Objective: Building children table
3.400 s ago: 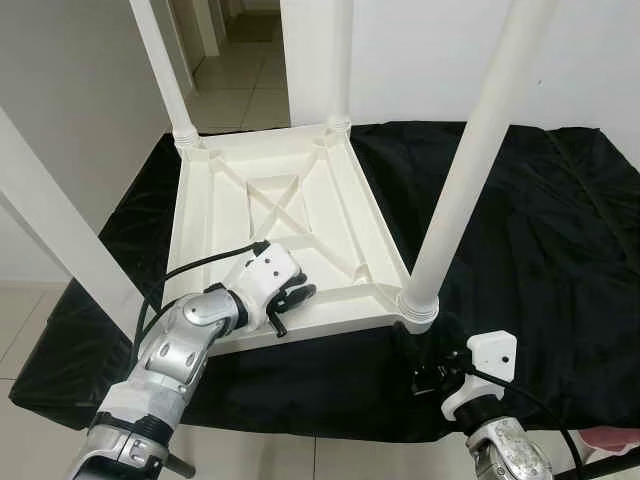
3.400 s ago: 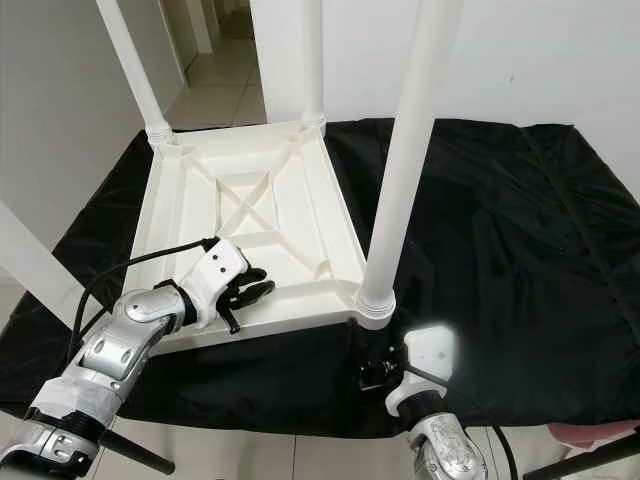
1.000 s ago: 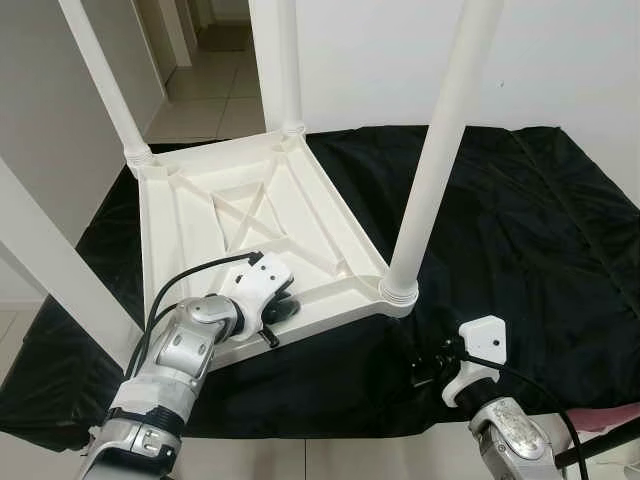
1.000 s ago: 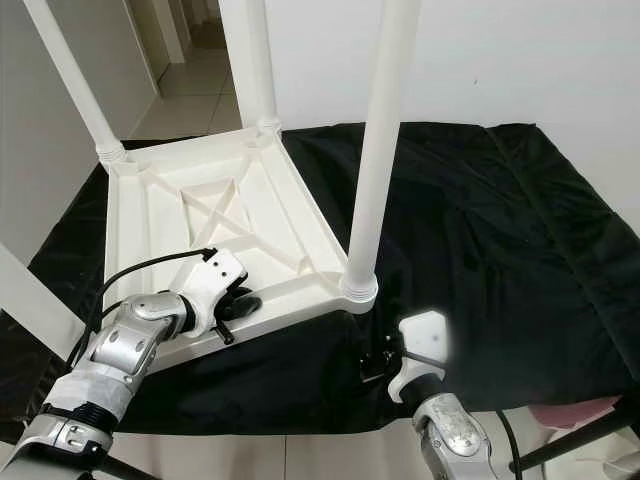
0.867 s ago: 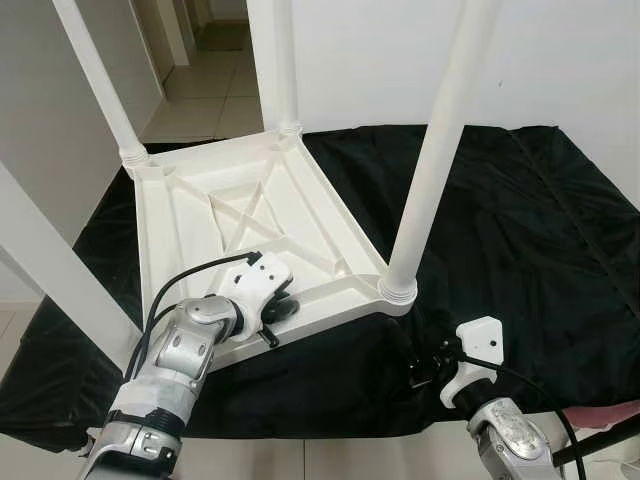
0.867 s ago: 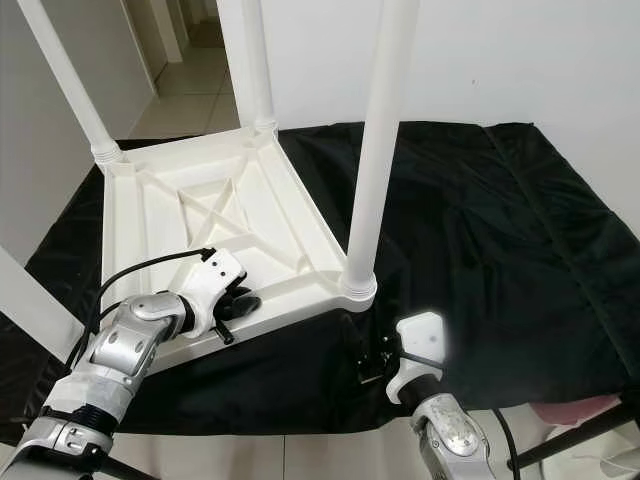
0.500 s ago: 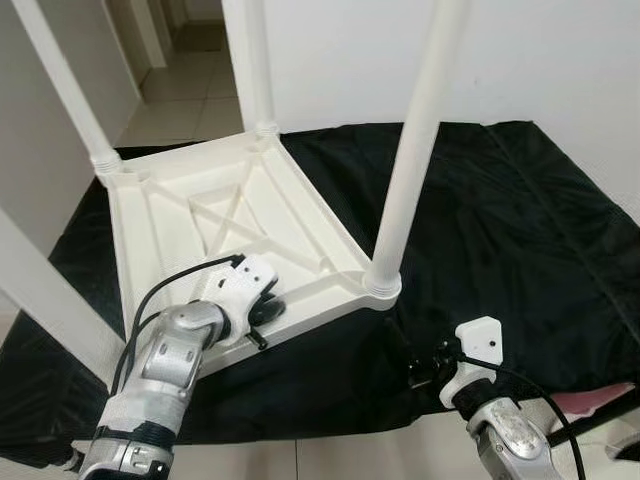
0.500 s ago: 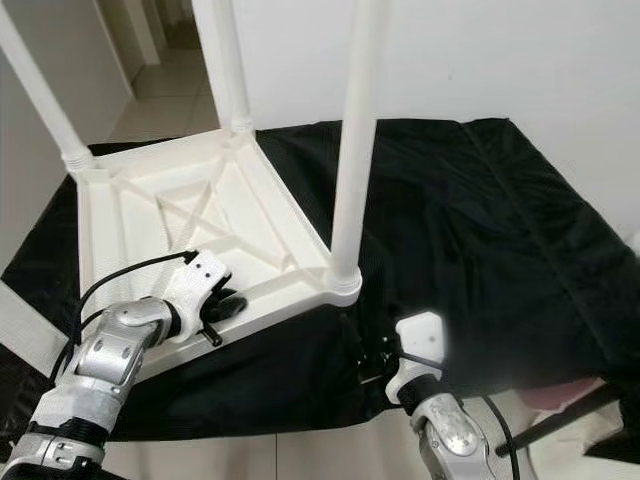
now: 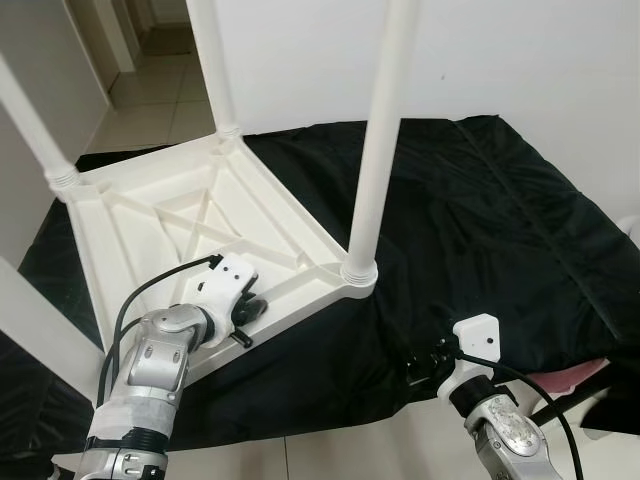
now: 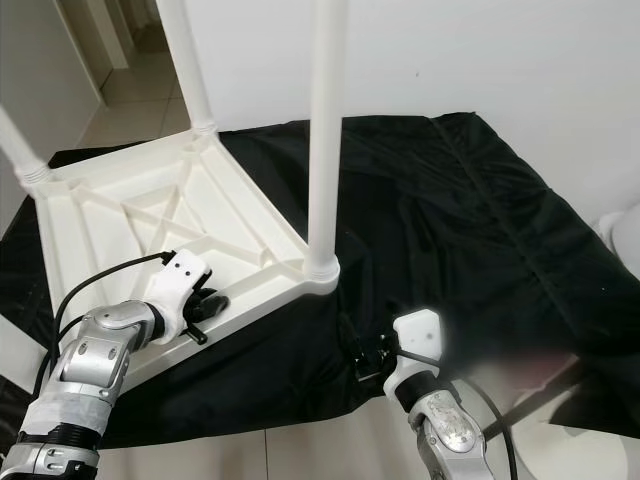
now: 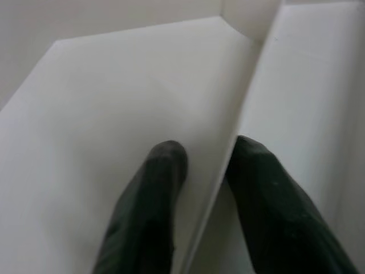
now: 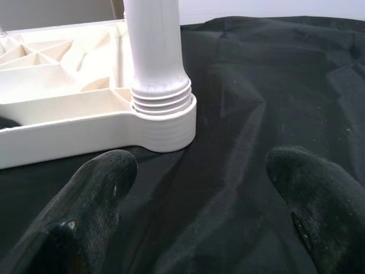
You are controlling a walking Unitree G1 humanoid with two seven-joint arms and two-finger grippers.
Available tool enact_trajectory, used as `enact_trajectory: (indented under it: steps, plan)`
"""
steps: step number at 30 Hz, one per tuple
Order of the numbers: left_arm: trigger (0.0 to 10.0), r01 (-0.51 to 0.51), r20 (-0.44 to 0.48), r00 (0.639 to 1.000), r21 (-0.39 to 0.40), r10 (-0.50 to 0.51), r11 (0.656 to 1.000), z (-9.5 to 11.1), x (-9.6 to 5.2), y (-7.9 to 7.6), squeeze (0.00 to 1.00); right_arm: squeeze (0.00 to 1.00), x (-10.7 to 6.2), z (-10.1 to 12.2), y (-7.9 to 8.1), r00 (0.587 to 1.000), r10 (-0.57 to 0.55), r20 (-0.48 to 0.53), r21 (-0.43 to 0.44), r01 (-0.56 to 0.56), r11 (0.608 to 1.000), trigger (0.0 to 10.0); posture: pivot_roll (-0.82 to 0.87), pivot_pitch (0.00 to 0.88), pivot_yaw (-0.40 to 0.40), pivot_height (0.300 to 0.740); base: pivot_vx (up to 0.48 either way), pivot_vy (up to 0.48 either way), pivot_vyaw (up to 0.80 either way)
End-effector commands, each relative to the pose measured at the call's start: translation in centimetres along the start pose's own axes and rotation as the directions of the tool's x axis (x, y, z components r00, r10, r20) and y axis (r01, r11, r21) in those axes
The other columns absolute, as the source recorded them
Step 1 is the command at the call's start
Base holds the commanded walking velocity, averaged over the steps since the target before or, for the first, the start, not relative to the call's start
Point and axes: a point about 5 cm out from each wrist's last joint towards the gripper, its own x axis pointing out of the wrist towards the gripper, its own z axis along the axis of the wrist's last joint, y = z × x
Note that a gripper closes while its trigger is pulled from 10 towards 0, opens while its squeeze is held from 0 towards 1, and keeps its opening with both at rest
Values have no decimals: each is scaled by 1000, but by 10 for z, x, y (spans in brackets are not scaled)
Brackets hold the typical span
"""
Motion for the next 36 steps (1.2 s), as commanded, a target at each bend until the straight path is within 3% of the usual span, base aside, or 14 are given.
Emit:
enact_trajectory:
  steps: [1,3,6,8,9,10,11,14,16,26,29,30,31,36]
  plan:
    - [10000,-474,-79,879,-24,471,880,-19,-12,30,973,0,1,-3,2,1000,10,-5,-1,-10,1000,10000,-107,44,66,740,0,0,0]
    - [10000,-426,-61,904,-26,424,904,-17,-10,24,1000,0,1,-2,3,1000,12,-2,1,-12,1000,10000,-110,44,67,740,0,0,0]
    - [10000,-302,135,942,-49,306,952,8,-8,12,1000,0,2,0,3,1000,7,21,5,-7,1000,10000,-103,44,72,740,0,0,0]
    - [10000,-302,135,942,-49,306,952,8,-8,12,1000,0,2,0,3,1000,7,21,5,-7,1000,10000,-103,44,72,740,0,0,0]
    - [10000,-249,203,945,-61,256,967,17,-9,8,286,0,2,0,4,1000,6,24,6,-6,1000,10000,-102,43,74,740,0,0,0]
    - [10000,-249,203,945,-61,256,967,17,-9,8,286,0,2,0,4,1000,6,24,6,-6,1000,10000,-102,43,74,740,0,0,0]
    - [10000,-193,264,943,-54,201,980,26,-11,3,0,0,3,0,4,1000,5,26,7,-5,1000,10000,-98,44,76,740,0,0,0]
    - [10000,-140,313,938,-63,152,988,33,-15,0,0,0,4,0,5,1000,3,27,9,-4,1000,10000,-95,44,77,740,0,0,0]
    - [10000,-15,394,919,-53,34,999,45,-24,-9,0,0,5,-1,7,1000,2,31,13,-3,1000,10000,-89,45,85,740,0,0,0]
    - [10000,119,466,877,31,-119,992,47,-38,-33,0,0,11,3,6,998,-39,58,26,37,999,10000,-78,59,88,740,0,0,0]
    - [10000,293,461,833,99,-305,951,41,-52,-58,0,0,17,5,10,997,-41,72,42,38,998,10000,-62,62,82,740,0,0,0]
    - [10000,293,461,833,99,-305,951,41,-52,-58,0,0,17,5,10,997,-41,72,42,38,998,10000,-62,62,82,740,0,0,0]
    - [10000,362,445,808,139,-385,922,38,-57,-69,0,0,20,6,11,996,-31,79,52,27,998,10000,-60,64,81,740,0,0,0]
    - [10000,439,431,779,143,-455,887,33,-60,-84,0,0,27,11,14,995,27,99,63,-34,997,10000,-53,63,68,740,0,0,0]
